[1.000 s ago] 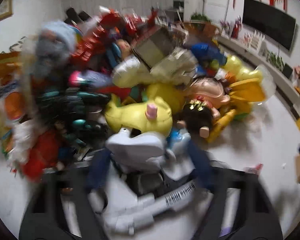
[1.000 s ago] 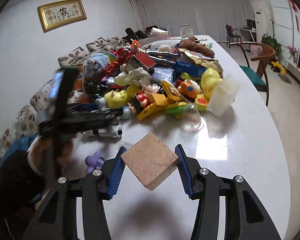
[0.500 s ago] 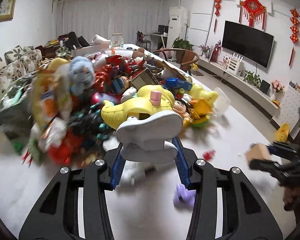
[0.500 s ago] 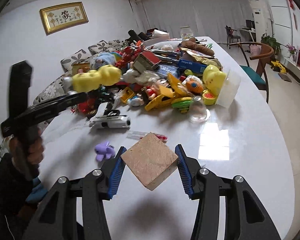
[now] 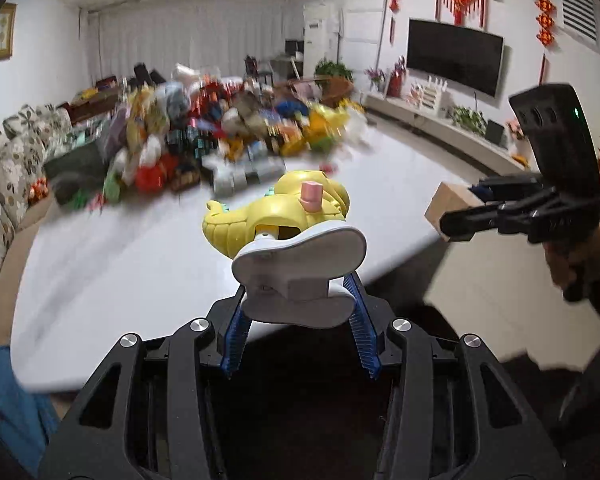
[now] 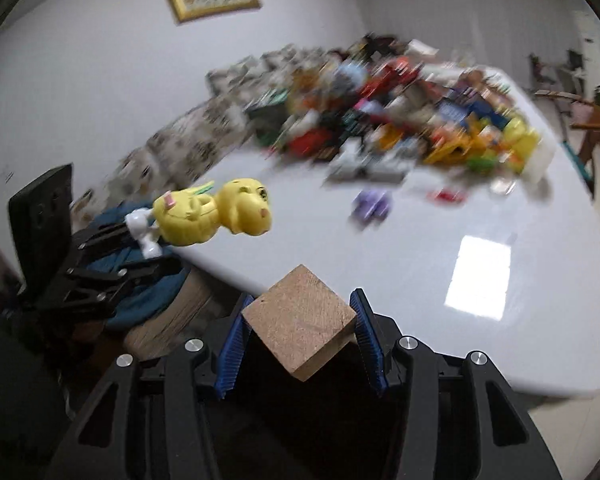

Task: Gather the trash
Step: 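Lower the duck toy and wooden block into the bin and open both tools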

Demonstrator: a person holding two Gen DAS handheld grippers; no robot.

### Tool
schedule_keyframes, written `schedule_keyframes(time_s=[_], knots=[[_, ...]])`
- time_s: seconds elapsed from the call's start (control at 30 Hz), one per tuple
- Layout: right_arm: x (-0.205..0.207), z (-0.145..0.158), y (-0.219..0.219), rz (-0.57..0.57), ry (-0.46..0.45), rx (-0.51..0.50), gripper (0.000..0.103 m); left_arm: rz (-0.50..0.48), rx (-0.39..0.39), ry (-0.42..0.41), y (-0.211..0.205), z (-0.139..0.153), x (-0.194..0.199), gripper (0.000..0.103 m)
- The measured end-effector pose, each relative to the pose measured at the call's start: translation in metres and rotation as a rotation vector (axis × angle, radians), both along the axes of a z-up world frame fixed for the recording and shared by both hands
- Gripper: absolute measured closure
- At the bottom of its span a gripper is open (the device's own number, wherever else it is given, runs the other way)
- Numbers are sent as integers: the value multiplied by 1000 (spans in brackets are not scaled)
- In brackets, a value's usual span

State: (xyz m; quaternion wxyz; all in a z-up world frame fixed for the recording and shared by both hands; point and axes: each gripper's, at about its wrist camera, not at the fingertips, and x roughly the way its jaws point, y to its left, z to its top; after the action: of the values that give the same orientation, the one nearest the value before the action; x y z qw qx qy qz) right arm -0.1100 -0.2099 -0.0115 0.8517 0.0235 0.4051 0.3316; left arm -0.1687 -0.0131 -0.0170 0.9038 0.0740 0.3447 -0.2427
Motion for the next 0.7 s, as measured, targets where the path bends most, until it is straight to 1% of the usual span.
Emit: schedule_keyframes(time_s=[0.03,0.07,0.1,0.13,0.17,0.2,0.23,0.27,0.3,0.33,0.37,0.4,0.43,0.47,0.5,0.53,0.57,0.6,0.63,0.67,0.7], knots=[[-7,-4,3,14,17,-12,53,-6,9,16,2,-5,-7,59],[-17,-15,9,37,46,-41,53,-12,27,38,3,-13,-15,59],[-21,-22,12,49,68,-55,53,-19,53,78,5,-27,-20,59],[-24,-37,17,63,106,-74,53,-25,72,110,6,-38,-22,59],[-25,-51,22,70,136,-89,52,-33,94,154,6,-54,-23,59],[-25,-68,27,75,167,-103,49,-49,122,211,6,-77,-22,58],[-24,-84,31,81,193,-111,41,-59,139,235,8,-91,-22,57],[-21,-107,36,81,231,-126,26,-62,179,267,8,-115,-18,47],[-18,-126,40,76,257,-146,25,-59,206,285,9,-130,-19,37],[-16,-142,43,68,270,-183,29,-57,222,305,11,-143,-16,36],[-14,-150,44,64,276,-211,34,-35,230,333,16,-156,-10,36],[-14,-152,43,59,276,-235,38,-17,226,349,20,-160,-6,36],[-14,-148,42,60,270,-230,38,1,205,360,25,-158,-4,36],[-14,-131,38,69,247,-189,38,13,167,354,32,-150,-3,36],[-14,-111,35,77,209,-153,34,26,113,326,39,-135,-4,36],[-12,-91,32,79,158,-125,30,37,78,299,44,-121,-2,36],[-6,-66,30,69,84,-104,25,46,40,265,49,-104,0,35],[5,-43,29,50,14,-94,22,56,-2,222,53,-86,4,30],[15,-33,30,38,-17,-94,22,70,-34,182,56,-72,9,28],[36,-21,33,10,-60,-112,22,82,-62,144,58,-60,14,24],[51,-17,37,-13,-93,-138,22,92,-91,106,60,-47,22,24]])
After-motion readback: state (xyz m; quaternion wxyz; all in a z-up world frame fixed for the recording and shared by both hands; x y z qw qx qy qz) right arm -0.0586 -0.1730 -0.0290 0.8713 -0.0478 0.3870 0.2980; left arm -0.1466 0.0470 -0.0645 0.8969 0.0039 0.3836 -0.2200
